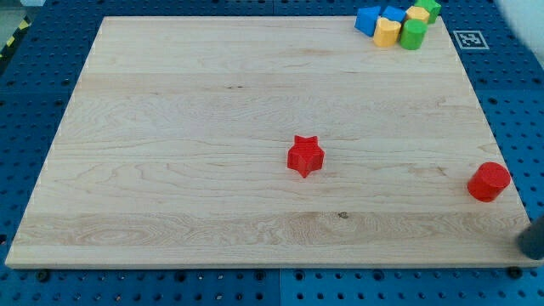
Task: Push the red circle slightly left and down
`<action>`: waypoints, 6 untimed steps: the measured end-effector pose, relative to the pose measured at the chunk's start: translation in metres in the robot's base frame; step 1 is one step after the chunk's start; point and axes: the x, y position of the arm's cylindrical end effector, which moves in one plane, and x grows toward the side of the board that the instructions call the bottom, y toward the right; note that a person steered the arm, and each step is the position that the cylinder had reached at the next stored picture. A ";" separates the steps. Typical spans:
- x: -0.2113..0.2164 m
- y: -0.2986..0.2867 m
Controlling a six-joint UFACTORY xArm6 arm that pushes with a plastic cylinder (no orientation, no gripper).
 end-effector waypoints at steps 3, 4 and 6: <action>-0.084 -0.007; -0.106 -0.073; -0.080 -0.028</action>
